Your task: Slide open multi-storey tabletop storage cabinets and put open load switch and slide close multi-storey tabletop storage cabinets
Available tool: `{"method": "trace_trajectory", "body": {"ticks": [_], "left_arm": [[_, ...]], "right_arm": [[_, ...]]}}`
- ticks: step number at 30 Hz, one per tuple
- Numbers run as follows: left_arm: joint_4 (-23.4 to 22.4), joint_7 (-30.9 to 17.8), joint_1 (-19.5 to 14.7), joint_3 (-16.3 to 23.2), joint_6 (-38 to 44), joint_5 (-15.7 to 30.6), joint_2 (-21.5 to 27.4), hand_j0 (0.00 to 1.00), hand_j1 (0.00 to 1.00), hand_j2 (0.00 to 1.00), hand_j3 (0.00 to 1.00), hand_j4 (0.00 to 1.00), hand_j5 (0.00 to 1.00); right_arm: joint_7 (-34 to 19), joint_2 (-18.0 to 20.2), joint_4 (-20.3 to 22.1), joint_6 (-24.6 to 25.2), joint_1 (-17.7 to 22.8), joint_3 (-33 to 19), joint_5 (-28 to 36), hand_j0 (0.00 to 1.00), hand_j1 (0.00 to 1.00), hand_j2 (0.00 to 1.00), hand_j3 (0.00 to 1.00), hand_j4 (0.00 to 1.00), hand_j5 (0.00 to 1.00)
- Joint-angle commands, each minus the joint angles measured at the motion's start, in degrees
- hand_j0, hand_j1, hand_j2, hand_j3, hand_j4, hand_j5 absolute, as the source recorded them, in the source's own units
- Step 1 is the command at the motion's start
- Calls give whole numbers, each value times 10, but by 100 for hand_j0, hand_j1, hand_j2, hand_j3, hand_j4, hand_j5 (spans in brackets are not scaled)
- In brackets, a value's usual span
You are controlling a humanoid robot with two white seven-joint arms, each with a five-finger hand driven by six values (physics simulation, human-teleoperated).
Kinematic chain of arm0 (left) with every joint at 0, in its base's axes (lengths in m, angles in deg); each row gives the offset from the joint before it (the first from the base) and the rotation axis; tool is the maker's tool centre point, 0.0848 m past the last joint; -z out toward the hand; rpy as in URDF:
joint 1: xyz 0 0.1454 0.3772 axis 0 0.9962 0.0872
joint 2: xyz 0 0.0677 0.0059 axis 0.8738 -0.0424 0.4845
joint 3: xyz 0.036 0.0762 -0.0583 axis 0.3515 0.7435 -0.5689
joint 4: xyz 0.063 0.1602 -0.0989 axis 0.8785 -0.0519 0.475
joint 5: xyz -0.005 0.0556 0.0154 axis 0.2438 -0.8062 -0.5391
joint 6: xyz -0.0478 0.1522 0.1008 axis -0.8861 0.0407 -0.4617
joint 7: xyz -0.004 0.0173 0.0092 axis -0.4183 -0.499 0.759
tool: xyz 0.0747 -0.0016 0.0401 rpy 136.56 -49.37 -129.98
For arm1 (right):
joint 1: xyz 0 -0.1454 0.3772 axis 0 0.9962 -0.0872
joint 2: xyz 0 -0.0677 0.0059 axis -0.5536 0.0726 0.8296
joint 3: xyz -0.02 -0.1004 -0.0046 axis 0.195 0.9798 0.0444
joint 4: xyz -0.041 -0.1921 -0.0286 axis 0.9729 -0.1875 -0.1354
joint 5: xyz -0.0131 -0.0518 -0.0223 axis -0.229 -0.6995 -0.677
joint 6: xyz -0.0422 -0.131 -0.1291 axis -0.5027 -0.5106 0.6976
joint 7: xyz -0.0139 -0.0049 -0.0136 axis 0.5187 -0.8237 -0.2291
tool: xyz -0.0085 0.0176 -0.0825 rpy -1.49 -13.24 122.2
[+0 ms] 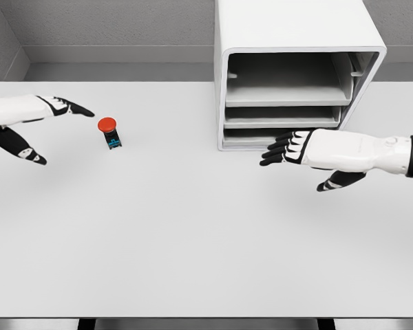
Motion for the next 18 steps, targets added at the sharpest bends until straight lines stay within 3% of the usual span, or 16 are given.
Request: {"method": "trace_trajectory", "body": {"ticks": [1,4,5,8,14,18], "left_arm": [[9,-4,0,6,1,17,1,100,100,100,100,100,100],[11,-6,2,3,1,16,1,100,100,100,100,100,100],[10,-7,5,-1,1,9,1,100,100,100,100,100,100],[7,-6,2,-4,1,-27,-4,100,100,100,100,100,100],[1,-8,-35,-5,1,-114,-32,100,100,100,100,100,100],[-68,-20,-45,-2,1,-136,-97,100,100,100,100,100,100]], "right_arm": [[0,-1,0,1,0,-1,4,100,100,100,100,100,100],[9,-12,-2,1,-1,-6,10,100,100,100,100,100,100],[34,-13,-3,1,-1,-7,10,100,100,100,100,100,100],[80,-13,-4,1,-1,-20,14,100,100,100,100,100,100],[84,-23,-16,1,0,-38,37,100,100,100,100,100,100],[79,-49,-29,1,1,-39,36,100,100,100,100,100,100]]}}
